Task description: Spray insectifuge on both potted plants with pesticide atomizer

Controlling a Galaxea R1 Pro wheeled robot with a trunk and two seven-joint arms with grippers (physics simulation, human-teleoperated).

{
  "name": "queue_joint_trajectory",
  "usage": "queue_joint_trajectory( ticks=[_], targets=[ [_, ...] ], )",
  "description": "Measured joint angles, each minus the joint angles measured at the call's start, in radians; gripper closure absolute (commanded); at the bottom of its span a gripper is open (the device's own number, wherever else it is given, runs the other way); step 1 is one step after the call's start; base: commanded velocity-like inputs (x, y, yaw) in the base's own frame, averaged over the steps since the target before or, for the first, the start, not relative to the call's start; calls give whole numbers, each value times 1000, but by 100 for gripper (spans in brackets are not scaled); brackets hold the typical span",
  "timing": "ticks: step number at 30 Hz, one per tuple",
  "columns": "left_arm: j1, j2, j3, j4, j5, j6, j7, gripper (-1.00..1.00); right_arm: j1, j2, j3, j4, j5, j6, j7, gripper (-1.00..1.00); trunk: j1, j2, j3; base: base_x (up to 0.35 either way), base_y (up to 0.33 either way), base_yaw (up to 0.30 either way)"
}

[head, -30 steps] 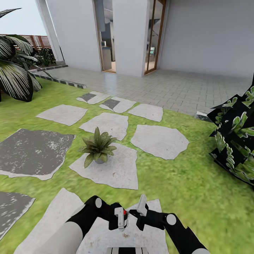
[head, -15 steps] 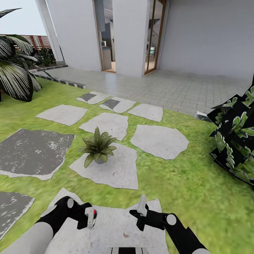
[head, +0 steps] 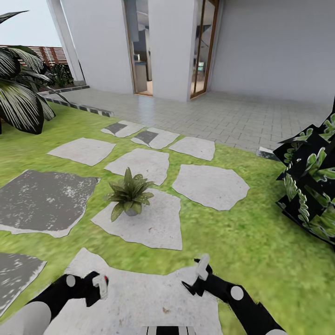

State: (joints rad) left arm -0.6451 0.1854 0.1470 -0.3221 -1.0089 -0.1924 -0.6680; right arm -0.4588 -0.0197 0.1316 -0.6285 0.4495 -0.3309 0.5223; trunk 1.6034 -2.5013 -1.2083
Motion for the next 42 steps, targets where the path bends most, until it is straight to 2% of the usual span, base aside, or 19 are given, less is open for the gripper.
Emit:
queue_joint_trajectory(
  ticks=[1, 2, 3, 5, 6, 9, 10, 12, 14, 15, 17, 18, 20, 23, 27, 32, 42],
  targets=[
    [0, -1, 43, 36, 27, -1, 40, 100, 0, -13, 0, 36, -2, -2, -43, -100, 0, 0, 0, 0, 0, 0],
    [0, -2, 101, 87, 74, -3, 95, 100, 1, -25, -2, 107, -4, -4, -100, -100, 0, 0, 0, 0, 0, 0],
    [0, -2, 135, 119, 110, -4, 129, 100, 1, -30, -7, 165, -9, -5, -137, -100, 0, 0, 0, 0, 0, 0],
    [0, -2, 179, 167, 182, -8, 184, 100, 1, -35, -44, 282, -25, -9, -216, -100, 0, 0, 0, 0, 0, 0],
    [1, -2, 196, 185, 241, -21, 217, 100, 1, -39, -85, 363, -42, -12, -289, -100, 0, 0, 0, 0, 0, 0],
    [33, -3, 208, 200, 386, -59, 303, 100, 1, -56, -149, 474, -78, -39, -462, -100, 0, 0, 0, 0, 0, 0],
    [57, -4, 211, 202, 467, -82, 358, 100, 2, -66, -166, 497, -96, -78, -538, -100, 0, 0, 0, 0, 0, 0],
    [101, -8, 214, 204, 586, -145, 441, 100, 6, -84, -179, 514, -106, -177, -666, -100, 0, 0, 0, 0, 0, 0],
    [144, -8, 214, 204, 654, -209, 489, 100, 17, -91, -182, 525, -122, -252, -763, -100, 0, 0, 0, 0, 0, 0],
    [175, -8, 217, 204, 696, -252, 515, 100, 30, -94, -185, 536, -149, -288, -826, -100, 0, 0, 0, 0, 0, 0],
    [212, -8, 216, 204, 744, -301, 541, 100, 41, -98, -185, 547, -199, -323, -883, -100, 0, 0, 0, 0, 0, 0],
    [230, -7, 217, 204, 771, -325, 554, 100, 46, -101, -184, 551, -240, -345, -903, -100, 0, 0, 0, 0, 0, 0],
    [245, -7, 214, 205, 785, -340, 564, 100, 49, -101, -182, 555, -272, -365, -915, -100, 0, 0, 0, 0, 0, 0],
    [252, -8, 209, 205, 788, -347, 568, 100, 51, -97, -179, 558, -289, -377, -920, -100, 0, 0, 0, 0, 0, 0],
    [254, -9, 209, 206, 796, -340, 571, 100, 51, -84, -178, 560, -296, -379, -921, -100, 0, 0, 0, 0, 0, 0],
    [262, -12, 208, 218, 798, -346, 571, 100, 51, -56, -178, 560, -297, -380, -923, -100, 0, 0, 0, 0, 0, 0],
    [267, -14, 207, 227, 793, -352, 557, 100, 51, -50, -180, 560, -300, -378, -923, -100, 0, 0, 0, -139, 114, 0]
  ],
)
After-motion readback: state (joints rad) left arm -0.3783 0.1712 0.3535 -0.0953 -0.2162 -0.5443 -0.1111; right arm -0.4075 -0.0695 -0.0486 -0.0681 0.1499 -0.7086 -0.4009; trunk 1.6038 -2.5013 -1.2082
